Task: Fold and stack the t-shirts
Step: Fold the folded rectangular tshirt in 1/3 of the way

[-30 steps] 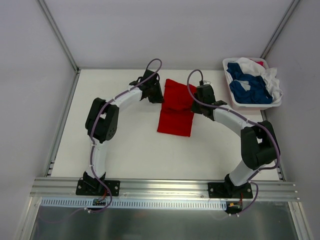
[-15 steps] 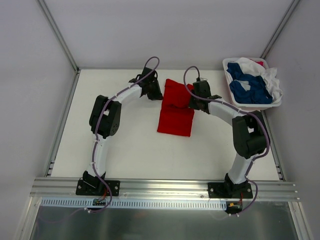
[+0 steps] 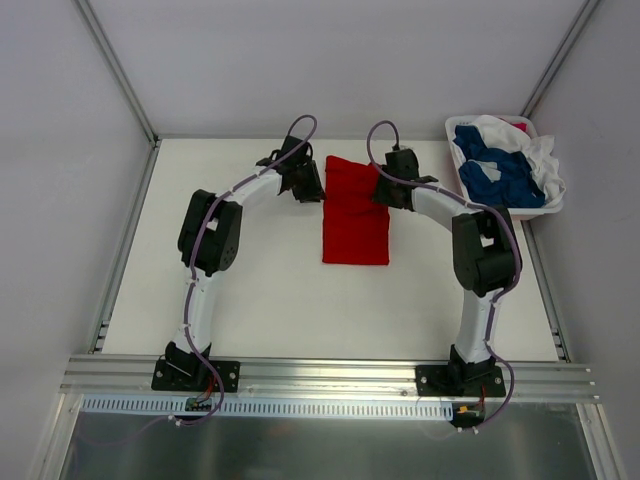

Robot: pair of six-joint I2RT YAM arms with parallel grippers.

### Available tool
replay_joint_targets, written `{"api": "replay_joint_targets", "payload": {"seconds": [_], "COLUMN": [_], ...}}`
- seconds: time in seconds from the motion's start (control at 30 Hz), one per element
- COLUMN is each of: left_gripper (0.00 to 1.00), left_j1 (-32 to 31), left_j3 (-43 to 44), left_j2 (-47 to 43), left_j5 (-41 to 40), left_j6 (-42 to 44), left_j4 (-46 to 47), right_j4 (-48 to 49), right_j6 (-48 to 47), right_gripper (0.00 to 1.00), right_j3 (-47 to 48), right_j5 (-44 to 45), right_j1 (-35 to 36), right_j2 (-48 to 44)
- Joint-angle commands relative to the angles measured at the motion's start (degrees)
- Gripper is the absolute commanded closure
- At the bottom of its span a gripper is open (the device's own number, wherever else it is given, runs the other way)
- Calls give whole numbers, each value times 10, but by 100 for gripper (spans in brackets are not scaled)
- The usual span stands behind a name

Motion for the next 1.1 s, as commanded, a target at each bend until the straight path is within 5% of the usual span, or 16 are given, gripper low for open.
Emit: {"api": "replay_joint_targets", "payload": {"seconds": [0.0,0.23,0.73,1.07], "left_gripper": [74,62,62,62], "left_j1": [3,2,-9,-62], "left_j3": [-17,-57,-211,-234], "left_j2": [-19,-48,-178,-211], "left_j5": [3,0,-19,-21], "left_j6": [16,20,24,6], "left_j4": [-5,-4,-1,-1], "right_j4": [-9,-13,-10,-27], "right_j6": [-9,-21,-14,11], "right_gripper": [55,48,48,48], "right_j3": [19,-11,-163,-252], "right_j5": [0,18,55,55], "right_j1": [-6,-7,-7,16], "right_j2": [2,-24,-202,-317]}}
